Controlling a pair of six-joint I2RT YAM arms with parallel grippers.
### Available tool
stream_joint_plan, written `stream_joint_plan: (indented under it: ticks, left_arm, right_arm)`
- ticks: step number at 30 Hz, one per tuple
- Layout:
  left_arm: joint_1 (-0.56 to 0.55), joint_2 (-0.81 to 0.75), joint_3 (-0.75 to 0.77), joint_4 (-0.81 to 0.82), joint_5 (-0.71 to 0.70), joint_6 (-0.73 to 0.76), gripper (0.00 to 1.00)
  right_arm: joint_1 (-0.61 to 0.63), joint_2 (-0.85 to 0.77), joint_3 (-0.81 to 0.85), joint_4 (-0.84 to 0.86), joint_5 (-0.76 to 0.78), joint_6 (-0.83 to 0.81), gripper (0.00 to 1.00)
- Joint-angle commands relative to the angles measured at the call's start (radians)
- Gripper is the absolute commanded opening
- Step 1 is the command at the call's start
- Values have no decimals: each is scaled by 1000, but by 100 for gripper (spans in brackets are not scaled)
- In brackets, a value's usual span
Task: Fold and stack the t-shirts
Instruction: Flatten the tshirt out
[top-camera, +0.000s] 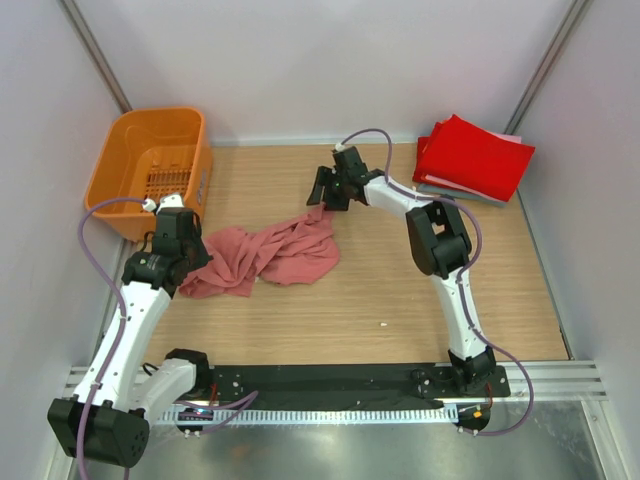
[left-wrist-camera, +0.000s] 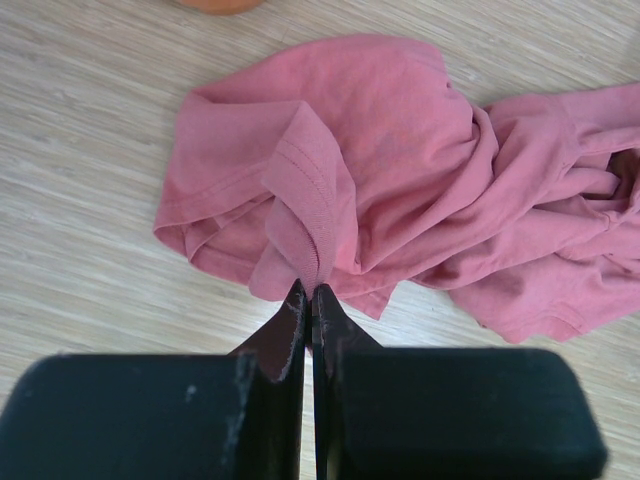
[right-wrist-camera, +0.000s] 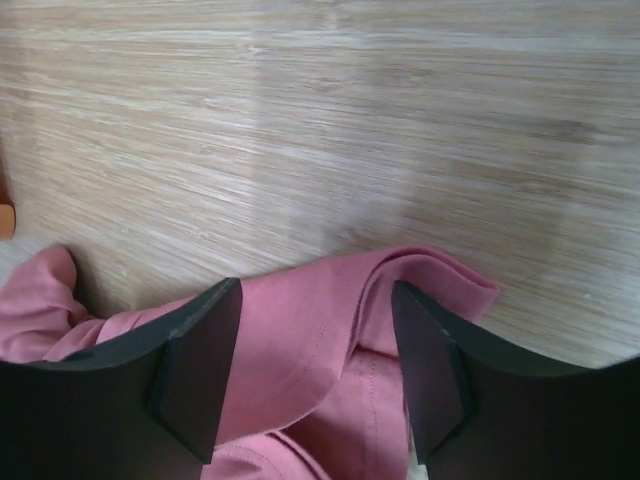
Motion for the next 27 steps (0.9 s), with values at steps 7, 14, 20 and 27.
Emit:
stream_joint_plan:
  ticks: [7, 14, 20, 27]
  left_arm:
    - [7, 1, 1, 43, -10, -8, 0]
    - [6, -25, 53, 40, 19, -8, 0]
    - [7, -67, 258, -26, 101, -11, 0]
    - [6, -131, 504, -104, 310, 12, 0]
  right_arm:
    - [11, 6, 30, 18, -26, 1, 13]
    - [-11, -211, -10, -65, 38, -23, 1]
    - [-66, -574, -38, -261, 177, -68, 1]
    - [-97, -1045, 34, -519, 280, -60, 1]
